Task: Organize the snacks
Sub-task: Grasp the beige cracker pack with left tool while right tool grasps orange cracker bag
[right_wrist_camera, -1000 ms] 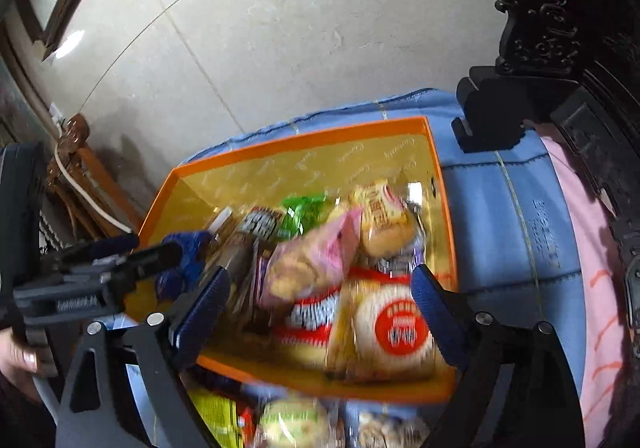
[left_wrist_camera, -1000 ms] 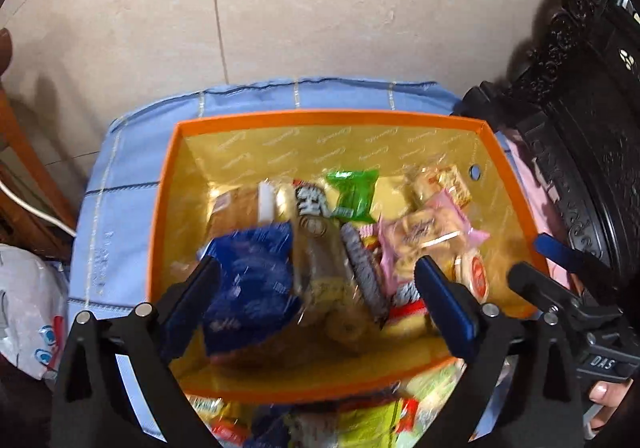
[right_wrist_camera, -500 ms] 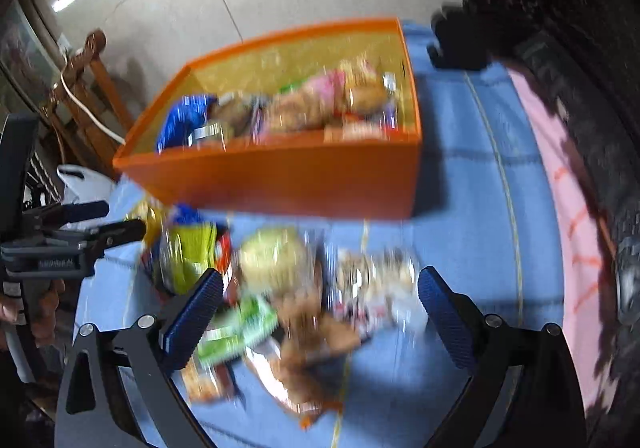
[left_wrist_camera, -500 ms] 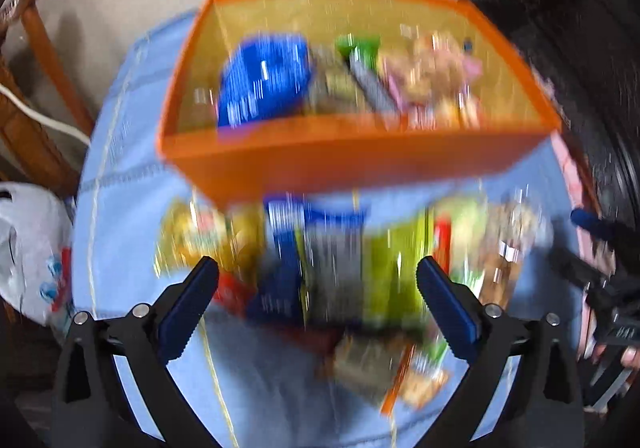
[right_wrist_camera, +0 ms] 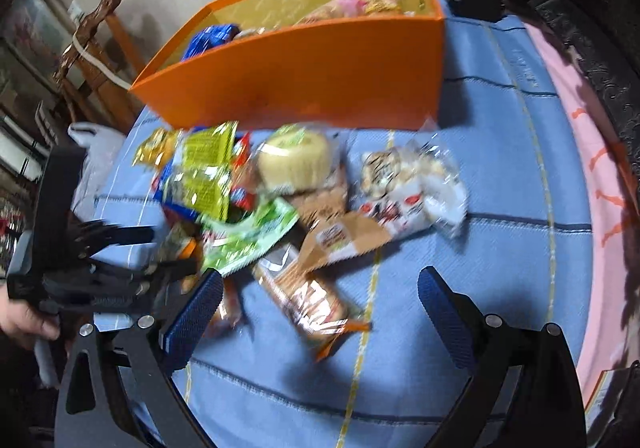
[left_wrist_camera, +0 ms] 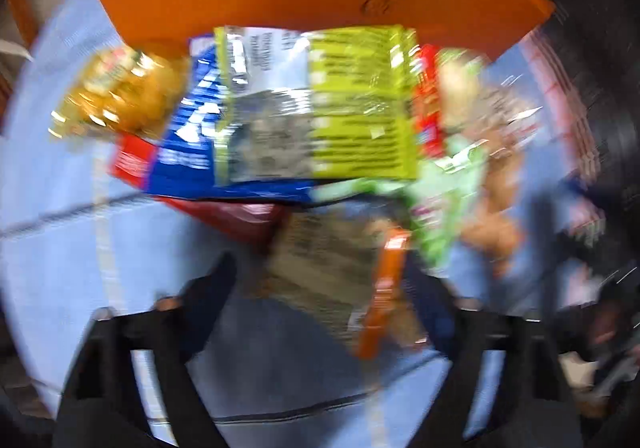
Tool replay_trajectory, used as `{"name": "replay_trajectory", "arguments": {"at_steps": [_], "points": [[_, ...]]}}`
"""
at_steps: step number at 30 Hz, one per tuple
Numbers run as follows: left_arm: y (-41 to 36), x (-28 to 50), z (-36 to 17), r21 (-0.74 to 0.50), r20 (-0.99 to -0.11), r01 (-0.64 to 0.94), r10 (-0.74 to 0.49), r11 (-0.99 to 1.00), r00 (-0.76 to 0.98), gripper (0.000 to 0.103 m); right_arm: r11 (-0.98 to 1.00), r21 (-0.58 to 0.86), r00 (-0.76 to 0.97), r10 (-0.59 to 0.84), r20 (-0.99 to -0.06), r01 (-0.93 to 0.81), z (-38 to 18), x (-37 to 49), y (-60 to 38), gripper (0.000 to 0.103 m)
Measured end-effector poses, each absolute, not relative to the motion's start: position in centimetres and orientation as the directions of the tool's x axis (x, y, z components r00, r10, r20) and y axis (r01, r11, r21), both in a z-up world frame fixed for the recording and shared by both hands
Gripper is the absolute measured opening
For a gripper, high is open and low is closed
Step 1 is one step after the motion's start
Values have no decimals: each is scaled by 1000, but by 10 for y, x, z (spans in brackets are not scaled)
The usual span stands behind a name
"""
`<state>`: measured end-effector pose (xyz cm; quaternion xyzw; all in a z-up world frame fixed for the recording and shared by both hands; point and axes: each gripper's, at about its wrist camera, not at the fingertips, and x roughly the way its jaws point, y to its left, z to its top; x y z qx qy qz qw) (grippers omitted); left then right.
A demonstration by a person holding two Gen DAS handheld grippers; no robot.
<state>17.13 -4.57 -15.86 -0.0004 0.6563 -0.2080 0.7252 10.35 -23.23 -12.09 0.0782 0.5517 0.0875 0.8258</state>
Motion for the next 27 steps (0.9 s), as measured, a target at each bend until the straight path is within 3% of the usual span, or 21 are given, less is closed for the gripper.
{"name": "replay_trajectory", "arguments": {"at_steps": [1, 4, 9, 15, 18, 20, 27], "points": [[-42, 171, -160, -308, -943, 281, -330, 909, 35, 49, 972, 215, 364, 233, -902, -90, -122, 101, -226, 98], [-39, 171, -156, -287, -947, 294, -315, 912, 53, 41, 947, 250, 327, 306, -894, -202, -124, 91, -204, 98], [-19, 175, -152, -276, -951, 273, -302, 922, 59, 39, 890, 280, 256, 383, -888, -360, -130, 87, -155, 93], [-1, 175, -151, -267, -955, 253, -290, 930, 59, 39, 901, 166, 209, 266, -941, -400, -166, 107, -113, 82], [2, 178, -153, -279, -952, 239, -300, 930, 55, 40, 906, 66, 248, 184, -951, -419, -178, 114, -97, 65], [4, 180, -153, -285, -951, 231, -304, 930, 51, 42, 903, 23, 256, 145, -956, -428, -178, 116, -92, 45], [-2, 179, -134, -282, -946, 263, -314, 923, 86, 38, 902, 199, 194, 290, -937, -384, -154, 103, -122, 45]]}}
